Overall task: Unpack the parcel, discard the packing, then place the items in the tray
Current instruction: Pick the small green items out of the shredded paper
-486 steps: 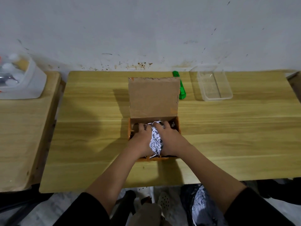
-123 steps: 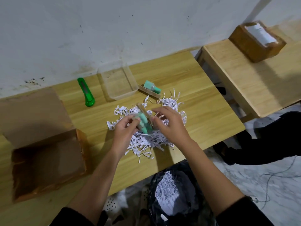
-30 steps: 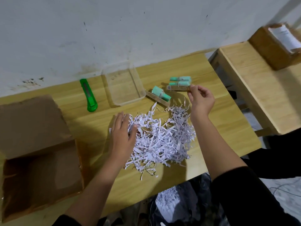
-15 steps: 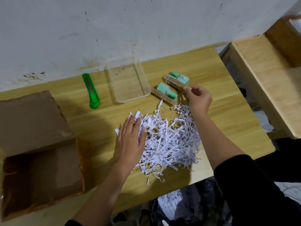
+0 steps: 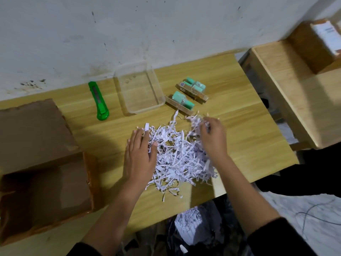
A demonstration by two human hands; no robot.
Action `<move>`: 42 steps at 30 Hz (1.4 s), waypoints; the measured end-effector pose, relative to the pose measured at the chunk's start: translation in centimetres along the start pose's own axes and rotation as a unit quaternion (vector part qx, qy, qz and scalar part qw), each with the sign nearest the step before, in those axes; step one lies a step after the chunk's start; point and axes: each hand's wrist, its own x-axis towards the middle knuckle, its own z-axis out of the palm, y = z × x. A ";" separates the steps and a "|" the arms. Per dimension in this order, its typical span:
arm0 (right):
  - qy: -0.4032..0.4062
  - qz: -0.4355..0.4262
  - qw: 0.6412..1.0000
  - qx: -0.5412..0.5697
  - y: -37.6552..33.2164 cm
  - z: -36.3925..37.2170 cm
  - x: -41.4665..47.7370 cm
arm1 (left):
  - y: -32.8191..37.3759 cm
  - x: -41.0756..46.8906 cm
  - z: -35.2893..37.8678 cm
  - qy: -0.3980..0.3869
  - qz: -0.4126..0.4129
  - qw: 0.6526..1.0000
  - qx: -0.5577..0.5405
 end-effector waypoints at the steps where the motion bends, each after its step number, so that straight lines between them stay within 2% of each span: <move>1: -0.020 -0.017 1.000 -0.002 -0.1 0.4 -1.4 | 0.1 -0.2 0.0 -0.015 0.014 1.000 -0.008; 6: -0.098 -0.131 0.987 -0.006 -0.8 2.4 -5.2 | -0.3 -1.5 -0.8 -0.050 0.066 0.997 -0.011; 11: -0.106 -0.162 0.980 -0.046 -3.0 2.7 -2.6 | -1.9 -2.0 -1.7 -0.047 0.059 0.997 0.007; 16: -0.211 -0.231 0.935 -0.168 -3.9 4.3 -0.2 | -2.0 -1.8 -2.4 -0.085 0.071 0.994 0.021; 23: -0.234 -0.250 0.925 -0.162 -3.2 2.4 -3.1 | -2.1 -1.9 -2.8 -0.114 0.069 0.991 0.034; 28: -0.218 -0.236 0.937 -0.136 -2.5 -1.5 -5.6 | -1.3 -2.7 -4.4 -0.139 0.096 0.986 0.010; 30: -0.250 -0.227 0.923 -0.184 -1.8 -3.2 -6.9 | -1.1 -2.9 -5.3 -0.194 0.128 0.972 0.021; 32: -0.291 -0.214 0.894 -0.267 -1.0 -4.0 -8.1 | -1.1 -2.9 -5.8 -0.256 0.161 0.950 0.084; 35: -0.329 -0.196 0.862 -0.331 -0.1 -3.0 -8.8 | -1.3 -3.0 -4.9 -0.301 0.165 0.925 0.166; 42: -0.274 -0.224 0.838 -0.414 -0.9 0.5 -6.4 | -1.1 -2.5 -3.6 -0.228 0.149 0.936 0.223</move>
